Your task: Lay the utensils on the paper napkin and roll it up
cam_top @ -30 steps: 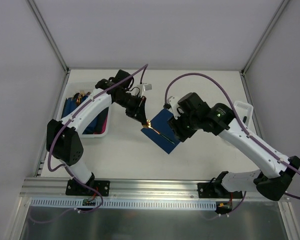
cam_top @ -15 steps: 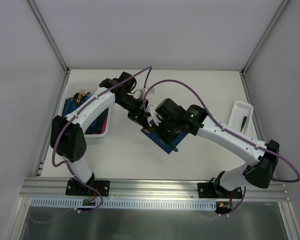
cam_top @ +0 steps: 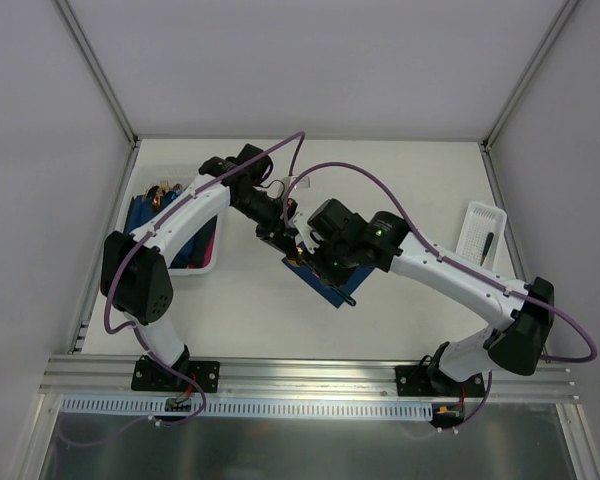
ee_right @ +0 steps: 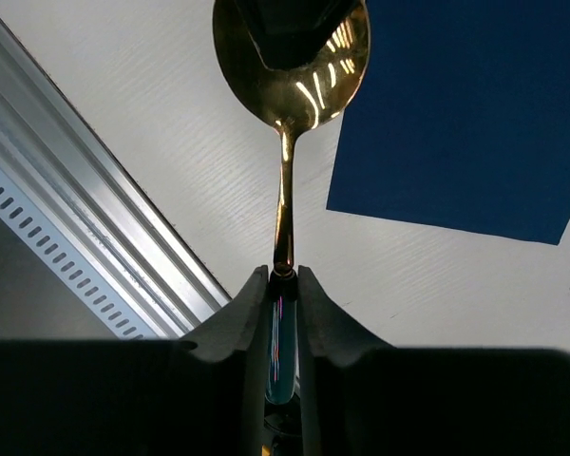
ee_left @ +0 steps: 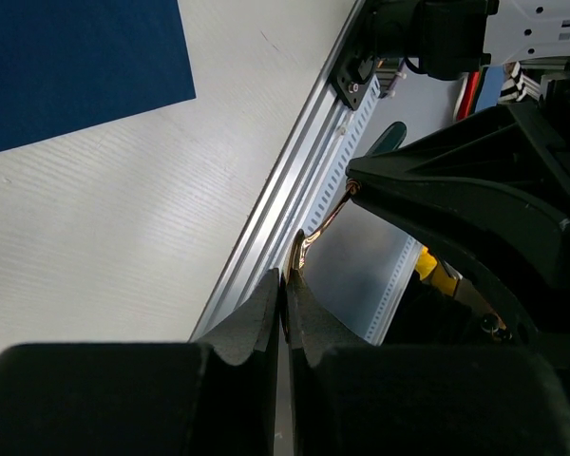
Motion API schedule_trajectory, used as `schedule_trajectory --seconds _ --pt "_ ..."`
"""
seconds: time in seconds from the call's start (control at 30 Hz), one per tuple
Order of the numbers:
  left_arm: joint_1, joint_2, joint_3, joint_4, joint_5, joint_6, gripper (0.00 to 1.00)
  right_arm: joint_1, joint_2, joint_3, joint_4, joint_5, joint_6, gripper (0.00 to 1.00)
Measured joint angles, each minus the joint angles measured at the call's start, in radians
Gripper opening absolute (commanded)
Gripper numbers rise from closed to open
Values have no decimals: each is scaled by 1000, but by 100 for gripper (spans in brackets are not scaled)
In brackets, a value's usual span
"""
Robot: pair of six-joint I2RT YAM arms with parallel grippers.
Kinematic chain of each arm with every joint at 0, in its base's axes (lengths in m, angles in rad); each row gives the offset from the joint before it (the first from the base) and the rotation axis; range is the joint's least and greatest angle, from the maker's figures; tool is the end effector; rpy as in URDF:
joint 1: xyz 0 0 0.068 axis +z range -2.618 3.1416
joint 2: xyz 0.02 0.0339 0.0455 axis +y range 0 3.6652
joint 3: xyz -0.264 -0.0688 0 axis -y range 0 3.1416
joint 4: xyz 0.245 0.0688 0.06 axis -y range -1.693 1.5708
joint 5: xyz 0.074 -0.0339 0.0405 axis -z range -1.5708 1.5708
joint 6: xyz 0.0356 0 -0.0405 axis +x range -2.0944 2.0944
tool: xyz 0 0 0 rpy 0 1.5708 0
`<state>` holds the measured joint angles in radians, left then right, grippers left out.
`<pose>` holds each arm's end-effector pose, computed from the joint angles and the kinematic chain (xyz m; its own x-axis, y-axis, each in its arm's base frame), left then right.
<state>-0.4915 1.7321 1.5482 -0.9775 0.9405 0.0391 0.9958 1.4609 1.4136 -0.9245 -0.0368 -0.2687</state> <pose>0.2968 -0.1915 0.3011 -0.7862 0.4470 -0.4267 0.5928 0.3506 -0.7250 0.1623 0.2528 0.3338 -0.2074 -0.8079 -0.5516 -0.9386 0.3232 -0.1204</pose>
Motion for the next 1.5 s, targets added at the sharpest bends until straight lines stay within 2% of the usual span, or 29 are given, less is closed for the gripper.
schedule_trajectory --seconds 0.07,0.13,0.23,0.27,0.3,0.4,0.43,0.47,0.5,0.53,0.7,0.8,0.9,0.97,1.1,1.27,1.5 --pt "0 0 0 -1 0 2 0 0 3 -4 4 -2 -3 9" --pt "0 0 0 0 0 2 0 0 5 -5 5 -3 -3 1" --pt "0 0 0 -1 0 3 0 0 5 -6 7 -3 -3 0" --pt "0 0 0 -1 0 3 3 2 5 -8 8 -3 -3 0" --pt "0 0 0 -1 0 3 17 2 5 -11 12 -3 -3 0" --pt "1 0 6 -4 1 10 40 2 5 -28 17 -2 -1 1" --pt "3 0 14 -6 -3 10 62 2 3 -38 18 -2 3 0" --pt "9 -1 21 -4 -7 6 77 2 2 -47 19 -2 6 0" --pt "20 -5 28 7 -11 1 91 2 0 -60 23 -2 13 0" --pt "43 -12 34 19 -29 -4 99 -1 -6 -73 26 -2 21 0" --pt "240 -50 132 74 -90 -60 99 -57 -55 -156 74 -8 95 0" --pt "329 -121 165 136 -179 -96 99 -161 -74 -201 129 -20 187 0" --pt "333 -247 116 232 -256 -148 99 -253 -43 -218 190 -17 284 0" --pt "327 -380 1 326 -296 -190 99 -285 16 -202 222 -12 343 0" --pt "322 -570 -157 454 -353 -255 99 -306 212 -130 285 -7 434 0" --pt "323 -605 -214 529 -401 -290 99 -328 389 -51 332 -9 499 0" --pt "323 -605 -263 525 -429 -290 99 -370 450 -27 365 -14 531 0"
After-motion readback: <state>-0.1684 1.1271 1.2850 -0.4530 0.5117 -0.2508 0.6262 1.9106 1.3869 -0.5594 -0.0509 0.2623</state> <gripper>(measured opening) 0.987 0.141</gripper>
